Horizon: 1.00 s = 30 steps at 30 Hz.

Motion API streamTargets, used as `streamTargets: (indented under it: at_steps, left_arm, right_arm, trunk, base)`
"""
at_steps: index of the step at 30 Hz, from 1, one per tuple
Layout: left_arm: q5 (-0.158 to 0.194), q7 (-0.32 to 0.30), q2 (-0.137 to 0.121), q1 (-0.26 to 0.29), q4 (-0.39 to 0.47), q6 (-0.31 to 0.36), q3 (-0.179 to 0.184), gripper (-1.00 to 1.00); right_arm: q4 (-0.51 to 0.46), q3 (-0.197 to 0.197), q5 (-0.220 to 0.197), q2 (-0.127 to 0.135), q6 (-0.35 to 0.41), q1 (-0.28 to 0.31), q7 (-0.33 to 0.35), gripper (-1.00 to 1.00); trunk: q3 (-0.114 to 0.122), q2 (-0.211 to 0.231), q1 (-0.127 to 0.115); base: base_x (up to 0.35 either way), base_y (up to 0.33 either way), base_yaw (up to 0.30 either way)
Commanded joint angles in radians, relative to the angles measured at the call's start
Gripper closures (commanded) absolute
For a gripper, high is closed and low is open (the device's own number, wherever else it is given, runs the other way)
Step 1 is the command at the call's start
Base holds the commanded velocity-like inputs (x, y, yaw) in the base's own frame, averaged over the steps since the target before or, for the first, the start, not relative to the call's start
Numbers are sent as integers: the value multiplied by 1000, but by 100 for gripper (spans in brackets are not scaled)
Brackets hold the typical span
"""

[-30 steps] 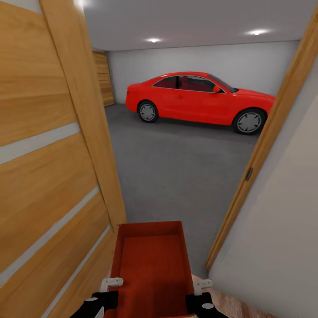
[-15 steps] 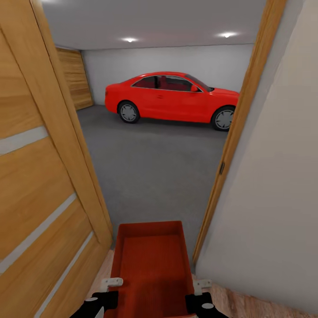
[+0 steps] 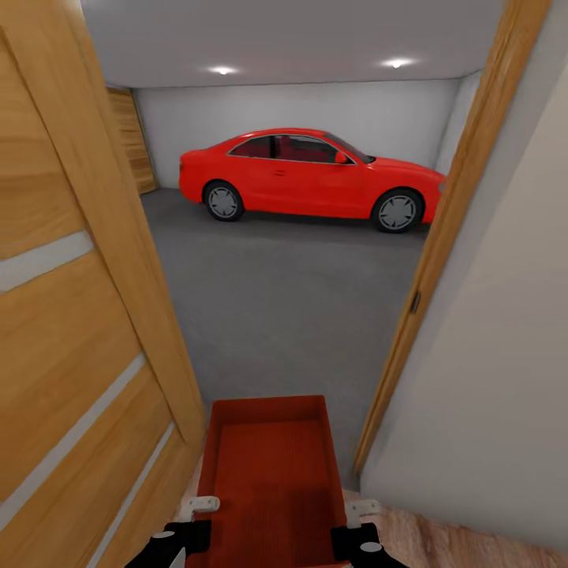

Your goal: Move the two storage containers from the living room to the garage. In the garage, place one container on the floor and stack the other container on top of it (either order is fine).

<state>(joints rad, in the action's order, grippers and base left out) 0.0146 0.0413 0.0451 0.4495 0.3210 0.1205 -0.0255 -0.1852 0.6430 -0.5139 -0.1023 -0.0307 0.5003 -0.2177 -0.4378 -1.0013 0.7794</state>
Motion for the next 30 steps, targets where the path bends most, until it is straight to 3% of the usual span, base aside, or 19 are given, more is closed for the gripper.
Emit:
streamTargets:
  at_steps: [1,7,13,30]
  left_arm:
    - [-8,9,-1,0,6,6,15,100]
    - [-7,9,-1,0,6,4,15,100]
    - [-8,9,-1,0,6,-2,15,100]
    - [-8,9,-1,0,6,-2,15,100]
  right_arm:
    - [18,-3,-24,16,-5,1,-6,100]
    - [18,-3,-24,16,-5,1,-6,100]
    - [18,-3,-24,15,-5,1,-7,100]
    - [19,-3,-24,15,-5,1,-6,100]
  trunk:
    - [-1,-1,0]
    - [-1,-1,0]
    - [-1,-1,0]
    - [-1,-1,0]
  base:
    - [86,305,0]
    - [84,281,0]
    - [16,56,-32]
    - [0,1,-230]
